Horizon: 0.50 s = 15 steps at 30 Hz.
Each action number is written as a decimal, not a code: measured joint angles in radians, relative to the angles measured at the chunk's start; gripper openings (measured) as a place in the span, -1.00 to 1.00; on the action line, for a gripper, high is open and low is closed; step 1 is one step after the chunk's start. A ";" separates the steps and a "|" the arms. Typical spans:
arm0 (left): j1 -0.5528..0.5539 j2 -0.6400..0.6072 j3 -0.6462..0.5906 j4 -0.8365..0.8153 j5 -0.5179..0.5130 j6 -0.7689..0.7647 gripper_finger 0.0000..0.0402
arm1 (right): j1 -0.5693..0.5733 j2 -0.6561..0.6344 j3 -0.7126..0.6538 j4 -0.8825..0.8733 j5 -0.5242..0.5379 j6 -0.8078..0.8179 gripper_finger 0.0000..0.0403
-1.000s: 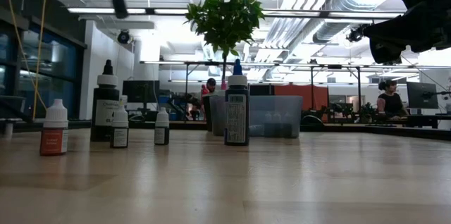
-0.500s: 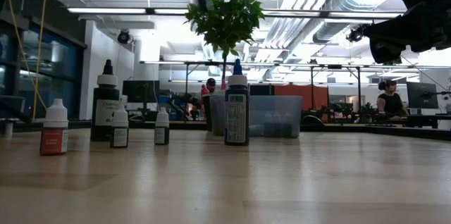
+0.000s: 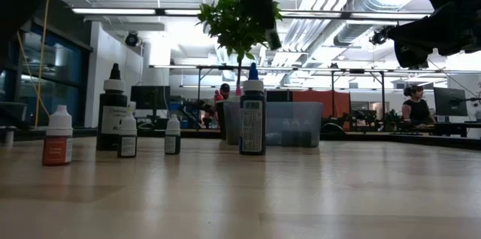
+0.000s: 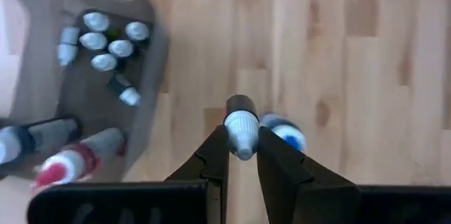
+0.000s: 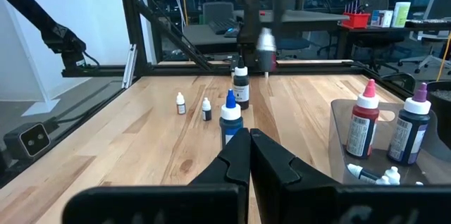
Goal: Pick & Place food coloring
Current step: Put the small red food coloring bottle into the black bin
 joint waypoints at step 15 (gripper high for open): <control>0.154 0.099 0.011 0.118 -0.086 0.311 -0.77 | 0.000 0.014 0.000 0.000 0.003 0.000 -0.99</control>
